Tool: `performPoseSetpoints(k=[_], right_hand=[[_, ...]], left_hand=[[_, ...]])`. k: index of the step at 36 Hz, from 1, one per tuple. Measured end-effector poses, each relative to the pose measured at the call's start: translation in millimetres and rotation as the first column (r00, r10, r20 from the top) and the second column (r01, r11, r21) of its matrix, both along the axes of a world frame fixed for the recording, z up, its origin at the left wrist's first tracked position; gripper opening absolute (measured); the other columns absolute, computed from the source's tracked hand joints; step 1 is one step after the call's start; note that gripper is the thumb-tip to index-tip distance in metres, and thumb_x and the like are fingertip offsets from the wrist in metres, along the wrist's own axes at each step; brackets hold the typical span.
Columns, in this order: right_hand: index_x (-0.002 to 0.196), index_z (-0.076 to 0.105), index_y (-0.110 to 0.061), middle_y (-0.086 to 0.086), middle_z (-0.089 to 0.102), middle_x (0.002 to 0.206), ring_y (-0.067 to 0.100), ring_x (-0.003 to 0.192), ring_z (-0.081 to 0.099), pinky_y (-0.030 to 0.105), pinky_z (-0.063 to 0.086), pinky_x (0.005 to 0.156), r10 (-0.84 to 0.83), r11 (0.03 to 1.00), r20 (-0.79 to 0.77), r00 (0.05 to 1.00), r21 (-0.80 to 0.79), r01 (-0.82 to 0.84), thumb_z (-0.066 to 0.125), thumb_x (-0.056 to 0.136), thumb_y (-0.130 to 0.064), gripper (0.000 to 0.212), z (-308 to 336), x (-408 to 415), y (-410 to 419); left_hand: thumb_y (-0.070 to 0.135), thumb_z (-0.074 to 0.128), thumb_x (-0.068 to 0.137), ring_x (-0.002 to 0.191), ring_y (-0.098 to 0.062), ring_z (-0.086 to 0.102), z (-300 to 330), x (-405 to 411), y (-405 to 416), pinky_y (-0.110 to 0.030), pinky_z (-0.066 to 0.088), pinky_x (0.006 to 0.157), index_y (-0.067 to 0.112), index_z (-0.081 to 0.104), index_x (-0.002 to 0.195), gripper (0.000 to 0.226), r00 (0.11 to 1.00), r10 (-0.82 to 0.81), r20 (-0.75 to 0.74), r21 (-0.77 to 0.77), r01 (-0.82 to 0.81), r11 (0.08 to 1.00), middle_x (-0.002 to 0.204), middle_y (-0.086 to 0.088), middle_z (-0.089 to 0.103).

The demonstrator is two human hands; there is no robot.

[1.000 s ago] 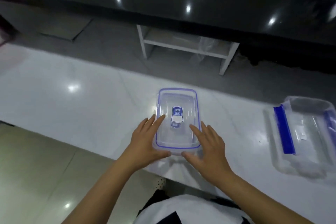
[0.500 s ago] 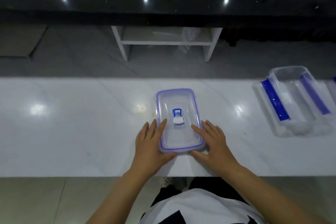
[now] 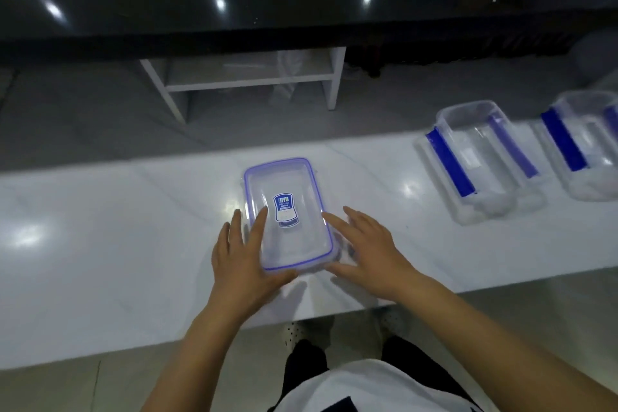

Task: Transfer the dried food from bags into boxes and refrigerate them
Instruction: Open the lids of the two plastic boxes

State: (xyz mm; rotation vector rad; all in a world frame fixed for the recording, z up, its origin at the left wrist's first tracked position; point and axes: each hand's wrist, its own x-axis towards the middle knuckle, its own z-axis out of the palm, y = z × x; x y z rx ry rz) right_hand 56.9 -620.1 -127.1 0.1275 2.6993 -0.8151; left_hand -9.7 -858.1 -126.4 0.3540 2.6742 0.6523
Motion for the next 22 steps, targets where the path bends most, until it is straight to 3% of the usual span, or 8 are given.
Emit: performPoseSetpoints(k=[5,9,13,16,18,22], right_hand=[[0.14,-0.004,-0.072,-0.019,-0.002,0.166,0.008,0.152,-0.007,0.042,0.004,0.122,-0.145,0.989,-0.117,0.982,-0.051,0.14,0.05,0.086,-0.073,0.076,25.5,38.6,36.8],[0.139,0.008,-0.07,-0.023,0.001,0.163,0.003,0.149,-0.007,0.041,0.002,0.12,-0.291,0.956,-0.281,0.915,-0.041,0.292,0.029,0.077,-0.088,0.068,44.0,87.4,94.5],[0.143,0.015,-0.059,-0.013,0.011,0.166,0.017,0.153,0.003,0.048,0.009,0.121,-0.418,0.899,-0.306,0.855,-0.007,0.437,0.038,0.081,-0.081,0.07,59.2,145.1,160.3],[0.145,0.017,-0.057,-0.012,0.011,0.166,0.016,0.154,0.0,0.045,0.002,0.12,-0.496,0.859,-0.277,0.823,-0.023,0.511,0.034,0.079,-0.084,0.073,64.3,192.9,211.7],[0.144,0.017,-0.059,-0.013,0.01,0.166,0.014,0.153,-0.003,0.047,0.0,0.121,-0.537,0.836,-0.247,0.807,-0.027,0.548,0.033,0.077,-0.082,0.073,64.7,225.3,247.2],[0.145,0.019,-0.058,-0.011,0.014,0.165,0.014,0.153,0.001,0.048,0.008,0.124,-0.619,0.773,-0.252,0.744,-0.026,0.634,0.054,0.085,-0.066,0.069,63.5,283.9,311.3]], left_hand=[[0.071,0.068,0.073,0.154,-0.026,-0.002,39.7,13.6,34.7,-0.045,0.011,0.123,0.052,-0.003,0.152,0.108,0.993,-0.037,-0.113,0.091,0.048,0.995,0.168,0.001,-0.003],[0.074,0.061,0.075,0.154,-0.02,-0.012,56.8,45.7,99.3,-0.047,0.006,0.123,0.057,-0.005,0.15,0.102,0.981,-0.131,-0.146,0.114,0.148,0.982,0.167,0.01,-0.012],[0.082,0.048,0.073,0.152,-0.017,-0.021,61.8,88.0,185.2,-0.045,-0.002,0.121,0.063,-0.018,0.142,0.097,0.954,-0.265,-0.141,0.069,0.277,0.958,0.163,0.015,-0.026],[0.09,0.039,0.067,0.151,-0.015,-0.022,57.1,122.6,250.5,-0.044,-0.003,0.122,0.065,-0.02,0.139,0.096,0.921,-0.358,-0.153,0.071,0.371,0.926,0.152,0.025,-0.037],[0.089,0.044,0.071,0.152,-0.015,-0.02,50.8,144.4,293.4,-0.043,-0.003,0.121,0.066,-0.021,0.14,0.098,0.895,-0.414,-0.166,0.085,0.431,0.898,0.153,0.027,-0.036],[0.074,0.061,0.079,0.152,-0.017,-0.019,36.8,184.2,370.5,-0.039,-0.009,0.116,0.072,-0.021,0.135,0.1,0.834,-0.524,-0.173,0.108,0.544,0.832,0.158,0.022,-0.029]])
